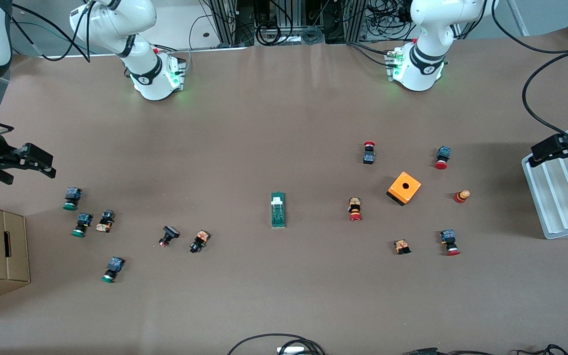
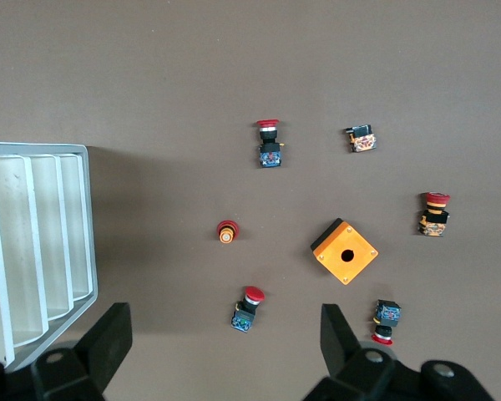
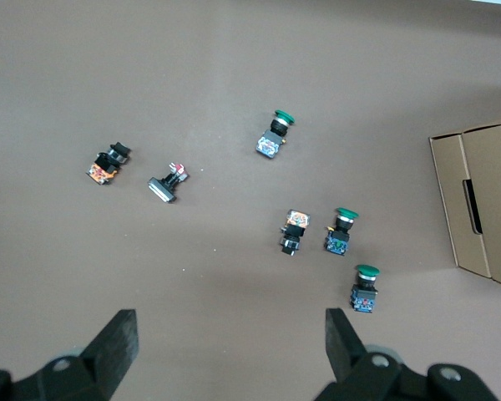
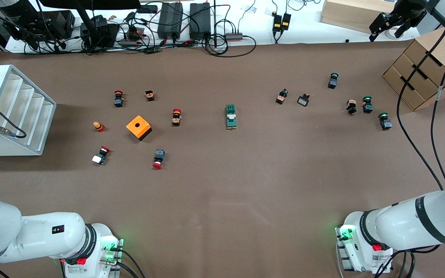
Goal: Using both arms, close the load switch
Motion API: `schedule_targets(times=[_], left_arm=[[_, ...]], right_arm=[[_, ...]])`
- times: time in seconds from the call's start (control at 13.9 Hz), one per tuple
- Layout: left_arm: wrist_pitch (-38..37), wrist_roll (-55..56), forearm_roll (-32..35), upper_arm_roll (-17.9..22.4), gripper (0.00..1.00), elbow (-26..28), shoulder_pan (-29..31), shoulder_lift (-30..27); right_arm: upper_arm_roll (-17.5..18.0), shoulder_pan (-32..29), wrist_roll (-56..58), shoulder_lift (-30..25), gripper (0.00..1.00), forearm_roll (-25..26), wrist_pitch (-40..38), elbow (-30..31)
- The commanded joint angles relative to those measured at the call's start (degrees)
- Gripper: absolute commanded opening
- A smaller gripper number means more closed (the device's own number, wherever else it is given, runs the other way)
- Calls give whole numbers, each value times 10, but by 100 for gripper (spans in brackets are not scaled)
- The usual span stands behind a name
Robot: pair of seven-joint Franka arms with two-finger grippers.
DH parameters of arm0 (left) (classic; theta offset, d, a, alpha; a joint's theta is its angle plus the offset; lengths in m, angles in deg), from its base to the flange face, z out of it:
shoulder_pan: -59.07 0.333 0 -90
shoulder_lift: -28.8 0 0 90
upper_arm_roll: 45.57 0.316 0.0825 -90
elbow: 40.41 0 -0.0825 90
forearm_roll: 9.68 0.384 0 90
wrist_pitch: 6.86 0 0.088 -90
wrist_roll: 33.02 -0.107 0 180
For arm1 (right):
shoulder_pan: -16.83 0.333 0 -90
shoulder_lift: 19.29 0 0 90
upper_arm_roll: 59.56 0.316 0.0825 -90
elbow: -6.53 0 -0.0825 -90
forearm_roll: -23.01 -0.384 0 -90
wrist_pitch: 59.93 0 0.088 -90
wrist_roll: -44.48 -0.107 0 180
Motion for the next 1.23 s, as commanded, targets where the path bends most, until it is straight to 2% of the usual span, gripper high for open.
schedule_targets(times=[0.0,0.65,0.86,1.15], left_arm=[[-1,-1,8,-7,100,-10,6,5],[-1,-3,-3,-11,100,-25,-4,11],[-1,-6,-13,-48,100,-28,-4,55],[13,-7,-7,-96,100,-26,-5,66]], right_arm=[[-1,2,-4,-3,100,0,3,0],[-1,2,-6,2,100,-2,7,-7],[-1,11,-7,2,100,-1,7,-10],[-2,8,-7,3,100,-1,8,-10]])
